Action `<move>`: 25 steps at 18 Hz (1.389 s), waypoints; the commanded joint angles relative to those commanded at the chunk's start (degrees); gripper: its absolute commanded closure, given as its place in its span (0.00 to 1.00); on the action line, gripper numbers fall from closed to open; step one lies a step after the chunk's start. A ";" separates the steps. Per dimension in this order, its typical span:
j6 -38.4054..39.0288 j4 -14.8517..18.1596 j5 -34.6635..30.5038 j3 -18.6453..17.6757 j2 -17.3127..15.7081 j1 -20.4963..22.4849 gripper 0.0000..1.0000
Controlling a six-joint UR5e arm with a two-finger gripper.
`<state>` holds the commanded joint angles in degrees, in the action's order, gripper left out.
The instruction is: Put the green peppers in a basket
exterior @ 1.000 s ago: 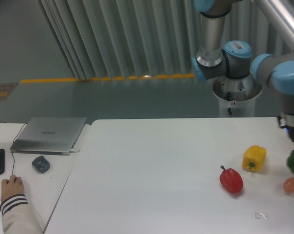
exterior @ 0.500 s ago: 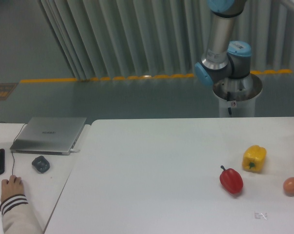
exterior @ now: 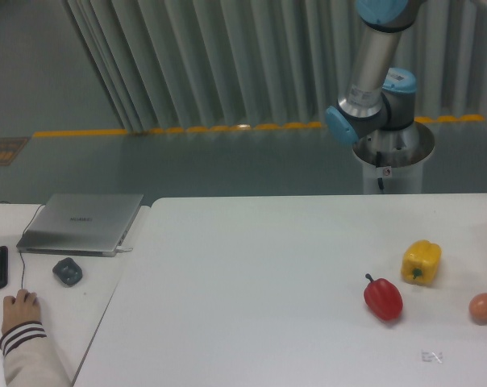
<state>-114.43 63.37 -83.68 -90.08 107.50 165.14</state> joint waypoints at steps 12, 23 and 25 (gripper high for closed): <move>3.34 9.12 -0.87 -5.81 -8.53 -2.80 0.00; 3.25 15.03 -7.28 -5.37 -10.11 -7.82 0.00; 3.25 15.03 -7.46 -5.37 -10.03 -8.26 0.00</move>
<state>-111.18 78.40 -91.14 -95.45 97.47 156.89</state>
